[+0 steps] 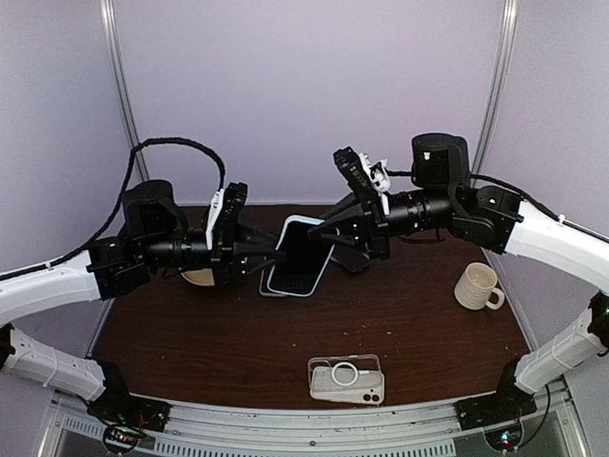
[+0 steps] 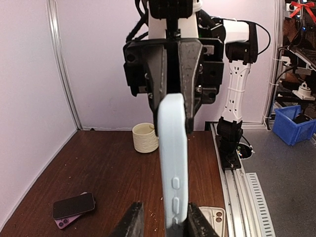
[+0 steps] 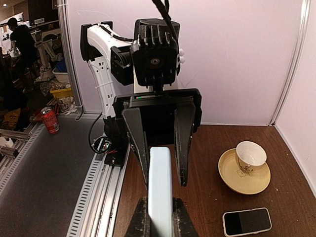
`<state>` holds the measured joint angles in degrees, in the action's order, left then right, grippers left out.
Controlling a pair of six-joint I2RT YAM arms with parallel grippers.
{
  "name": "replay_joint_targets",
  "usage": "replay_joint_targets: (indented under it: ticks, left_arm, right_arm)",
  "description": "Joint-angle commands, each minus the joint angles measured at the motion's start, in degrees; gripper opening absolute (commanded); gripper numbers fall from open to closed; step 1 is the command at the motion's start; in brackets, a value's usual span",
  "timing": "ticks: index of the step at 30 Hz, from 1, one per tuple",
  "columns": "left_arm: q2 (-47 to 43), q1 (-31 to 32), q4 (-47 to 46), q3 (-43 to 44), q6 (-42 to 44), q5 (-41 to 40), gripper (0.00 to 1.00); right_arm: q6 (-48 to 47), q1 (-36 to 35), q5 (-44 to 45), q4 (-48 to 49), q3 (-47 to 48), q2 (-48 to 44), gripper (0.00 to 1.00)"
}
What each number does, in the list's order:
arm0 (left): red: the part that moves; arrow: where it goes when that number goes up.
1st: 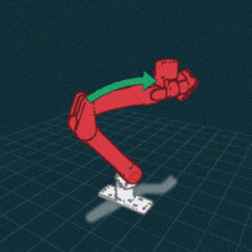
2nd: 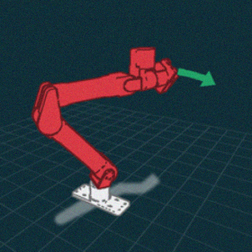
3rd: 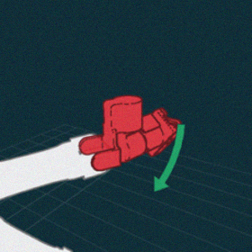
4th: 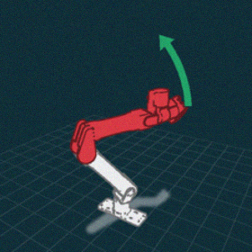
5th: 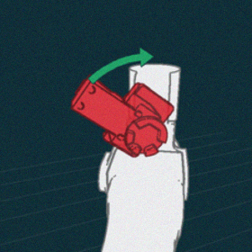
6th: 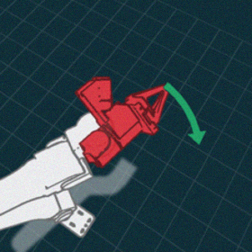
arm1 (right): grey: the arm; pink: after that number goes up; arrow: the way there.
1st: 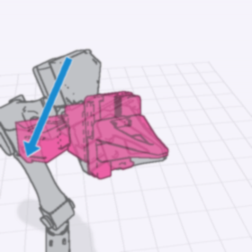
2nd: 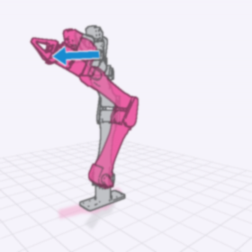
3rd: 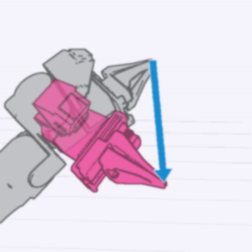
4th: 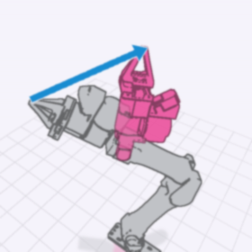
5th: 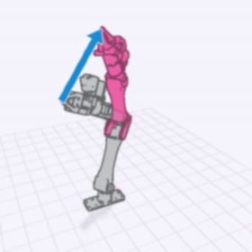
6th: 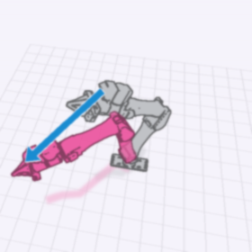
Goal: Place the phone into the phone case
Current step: Press the phone case against the phone.
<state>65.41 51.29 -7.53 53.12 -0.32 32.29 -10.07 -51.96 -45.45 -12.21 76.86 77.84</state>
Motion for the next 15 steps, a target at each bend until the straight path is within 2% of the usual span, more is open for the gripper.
replay_joint_targets:
  ticks: [1, 5, 7, 9, 10, 12, 13, 15]
  left_arm:
    - [-0.72, -0.09, 0.13, -1.02, 0.54, -0.92, 0.31]
    - [0.78, -0.05, -0.46, -0.53, -0.85, 1.29, 0.28]
    - [1.8, -0.06, -0.67, -0.03, -2.0, 2.58, 0.18]
    - [2.54, -0.06, -1.23, 0.3, -2.85, 3.44, 0.04]
    - [2.62, -0.05, -1.71, 0.32, -3.36, 3.34, 0.0]
    - [2.31, -0.05, -4.13, -0.32, -5.48, 2.07, 0.0]
    - [1.9, -0.09, -6.22, -0.96, -6.79, 0.94, 0.0]
    - [1.25, -0.23, -10.37, -2.22, -9.57, -1.02, 0.0]
  right_arm:
    - [1.03, 0.35, -1.73, 3.95, 1.26, -2.18, 0.0]
    - [1.41, 0.37, -1.49, 4.08, 1.72, -1.69, 0.0]
    - [1.47, 0.37, -1.28, 3.99, 1.74, -1.6, 0.0]
    - [1.6, 0.43, -0.59, 3.81, 1.77, -1.62, 0.0]
    - [1.7, 0.46, -0.26, 3.61, 1.71, -1.56, 0.0]
    - [2.4, 0.52, 1.29, 3.43, 1.24, -1.56, 0.0]
    - [2.85, 0.61, 2.42, 3.36, 0.81, -1.55, 0.11]
    - [4.11, 1.27, 4.36, 3.56, -1.05, -1.85, 0.45]
